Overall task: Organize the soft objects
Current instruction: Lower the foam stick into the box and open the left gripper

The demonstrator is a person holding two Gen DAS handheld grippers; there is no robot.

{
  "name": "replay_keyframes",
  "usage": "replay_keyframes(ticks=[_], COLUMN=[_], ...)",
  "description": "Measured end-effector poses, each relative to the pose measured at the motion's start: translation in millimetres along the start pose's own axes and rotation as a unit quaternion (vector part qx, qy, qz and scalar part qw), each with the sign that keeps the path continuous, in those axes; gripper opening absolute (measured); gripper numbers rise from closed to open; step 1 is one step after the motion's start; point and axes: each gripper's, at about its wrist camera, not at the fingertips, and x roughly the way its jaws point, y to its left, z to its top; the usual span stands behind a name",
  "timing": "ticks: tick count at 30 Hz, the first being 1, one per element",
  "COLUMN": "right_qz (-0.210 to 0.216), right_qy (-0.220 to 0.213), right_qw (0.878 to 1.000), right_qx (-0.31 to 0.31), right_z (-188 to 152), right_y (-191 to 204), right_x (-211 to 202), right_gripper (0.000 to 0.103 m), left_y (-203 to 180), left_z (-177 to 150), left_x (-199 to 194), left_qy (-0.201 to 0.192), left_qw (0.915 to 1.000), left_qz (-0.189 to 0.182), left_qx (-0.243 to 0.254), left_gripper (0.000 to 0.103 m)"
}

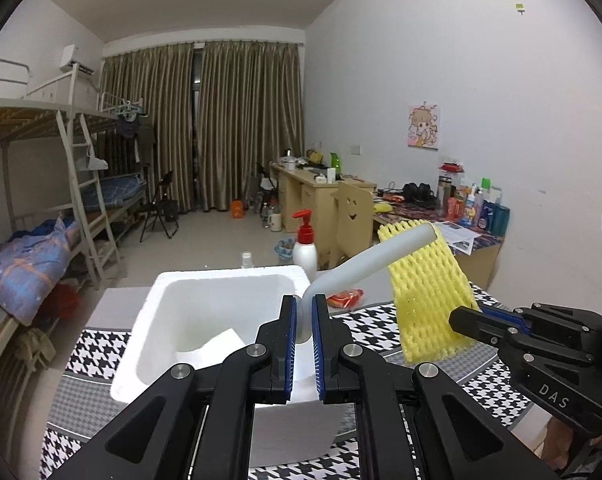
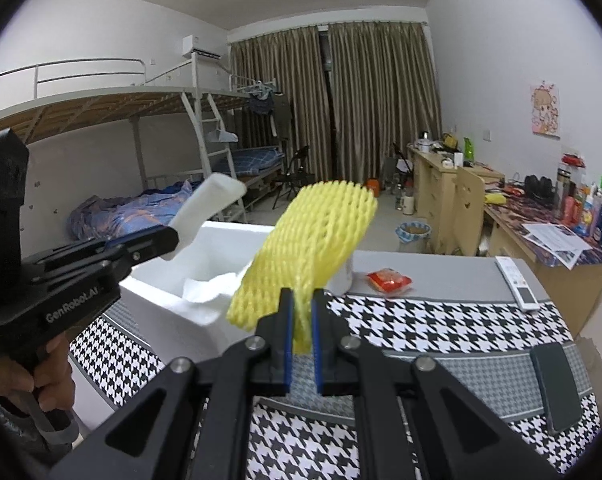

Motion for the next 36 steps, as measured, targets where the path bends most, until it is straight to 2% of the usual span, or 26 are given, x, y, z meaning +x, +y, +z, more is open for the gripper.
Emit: replay_keyframes(ticks=[17, 18, 20, 22, 25, 28, 36], right_qz=[0.034, 0.034, 0.034, 0.033, 0.032, 0.030, 0.029], right_qy=[0.017, 0.018, 0.020, 0.021, 0.023, 0.023, 0.024], right_qw=[0.999, 0.999, 0.999, 0.999, 0.999, 0.999, 0.999], right_qx=[-0.017, -0.017, -0.018, -0.018, -0.018, -0.016, -0.018], right_z=[17.8, 18.4, 19.9, 20.6, 21.6, 22.9, 24.0], right_y=[23.3, 23.6, 25.4, 26.8, 28.3, 29.6, 33.2], right_x=[33.7, 34.8, 37.6, 39.5, 41.6, 42.2, 43.3], right_gripper=[0.011, 0.011, 0.010, 0.011, 0.010, 0.010, 0.010], left_y=[36.4, 37.8, 42.8, 47.1, 51.1, 56.4, 65.0], left_z=[3.9, 3.4, 3.9, 3.0, 1.2, -0.2, 1.6], left_x=[18.9, 20.7, 24.8, 27.2, 25.0, 22.8, 20.0], left_qy=[0.019, 0.021, 0.027, 0.029, 0.021, 0.018, 0.012], left_qw=[0.9989, 0.9988, 0.9986, 0.9984, 0.9979, 0.9974, 0.9964], left_qz=[0.037, 0.039, 0.037, 0.037, 0.053, 0.061, 0.076], left_qx=[-0.022, -0.023, -0.027, -0.031, -0.031, -0.034, -0.037], left_gripper=[0.009, 0.013, 0.026, 0.053, 0.072, 0.085, 0.094])
